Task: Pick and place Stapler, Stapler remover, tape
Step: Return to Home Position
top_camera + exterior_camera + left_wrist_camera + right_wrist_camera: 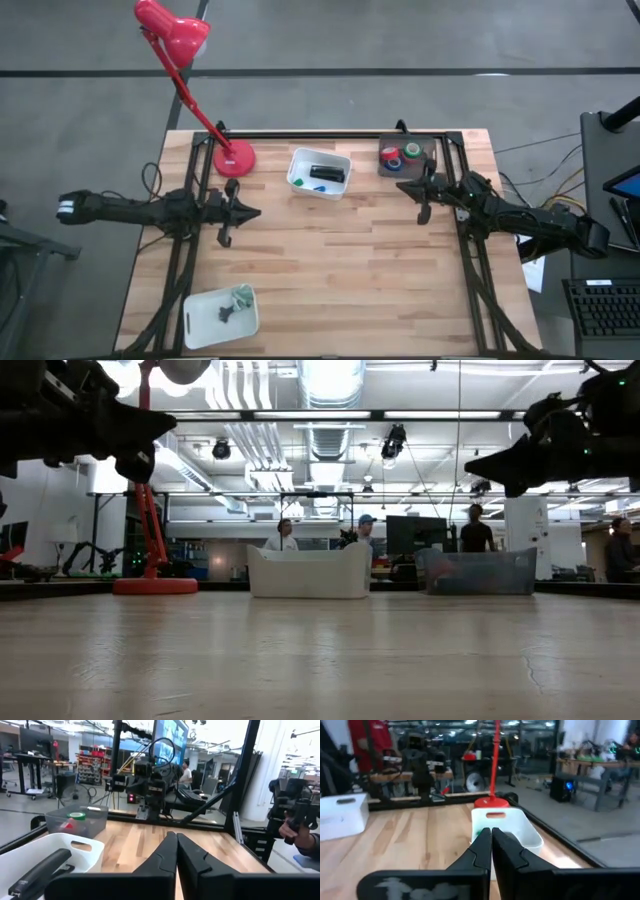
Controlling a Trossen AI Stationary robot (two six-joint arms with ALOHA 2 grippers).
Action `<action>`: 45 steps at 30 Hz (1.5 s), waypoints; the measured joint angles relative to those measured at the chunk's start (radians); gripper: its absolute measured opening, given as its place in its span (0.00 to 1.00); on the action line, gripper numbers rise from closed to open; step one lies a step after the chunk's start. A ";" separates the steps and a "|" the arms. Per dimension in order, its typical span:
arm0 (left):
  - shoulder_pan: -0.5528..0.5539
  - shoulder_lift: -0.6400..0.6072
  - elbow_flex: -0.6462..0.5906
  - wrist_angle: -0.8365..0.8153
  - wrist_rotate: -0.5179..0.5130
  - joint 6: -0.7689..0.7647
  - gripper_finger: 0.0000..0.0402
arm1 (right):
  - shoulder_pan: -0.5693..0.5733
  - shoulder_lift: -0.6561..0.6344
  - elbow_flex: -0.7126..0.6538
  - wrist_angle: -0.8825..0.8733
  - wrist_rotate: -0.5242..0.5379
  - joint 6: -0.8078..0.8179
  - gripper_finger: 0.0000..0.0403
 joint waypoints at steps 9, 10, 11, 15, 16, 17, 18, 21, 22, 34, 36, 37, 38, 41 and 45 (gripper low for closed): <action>0.000 -0.105 0.001 -0.225 -0.035 -0.006 0.02 | 0.000 -0.137 -0.005 -0.134 0.054 0.044 0.02; 0.000 -0.109 0.000 -0.252 -0.052 -0.007 0.02 | 0.000 -0.144 -0.005 -0.144 0.075 0.049 0.02; 0.000 -0.112 0.000 -0.267 -0.063 -0.017 0.02 | 0.000 -0.149 -0.005 -0.151 0.101 0.062 0.02; -0.001 -0.115 0.000 -0.262 -0.071 -0.048 0.01 | 0.000 -0.162 -0.005 -0.182 0.151 0.056 0.02; -0.001 -0.115 0.000 -0.260 -0.071 -0.048 0.02 | 0.000 -0.162 -0.005 -0.194 0.153 0.056 0.02; -0.001 -0.115 0.000 -0.258 -0.071 -0.048 0.02 | 0.000 -0.160 -0.005 -0.201 0.154 0.067 0.02; -0.001 -0.115 0.000 -0.261 -0.071 -0.048 0.03 | 0.000 -0.159 -0.005 -0.202 0.155 0.092 0.02; 0.000 -0.114 0.000 -0.269 -0.071 -0.048 0.05 | 0.000 -0.153 -0.005 -0.201 0.155 0.174 0.02; 0.000 -0.114 0.000 -0.269 -0.071 -0.048 0.06 | 0.000 -0.152 -0.005 -0.202 0.155 0.189 0.02; 0.000 -0.113 0.000 -0.268 -0.071 -0.050 0.06 | 0.000 -0.152 -0.005 -0.201 0.154 0.196 0.02; 0.000 -0.113 0.000 -0.268 -0.071 -0.050 0.06 | 0.000 -0.152 -0.005 -0.201 0.154 0.196 0.02; 0.000 -0.113 0.000 -0.268 -0.071 -0.050 0.06 | 0.000 -0.152 -0.005 -0.201 0.154 0.195 0.02; 0.000 -0.113 0.000 -0.268 -0.071 -0.050 0.06 | 0.000 -0.152 -0.005 -0.201 0.154 0.196 0.02; 0.000 -0.113 0.000 -0.268 -0.071 -0.050 0.07 | 0.000 -0.153 -0.005 -0.201 0.154 0.196 0.02; 0.000 -0.113 0.000 -0.268 -0.071 -0.050 0.07 | 0.000 -0.152 -0.005 -0.201 0.153 0.195 0.02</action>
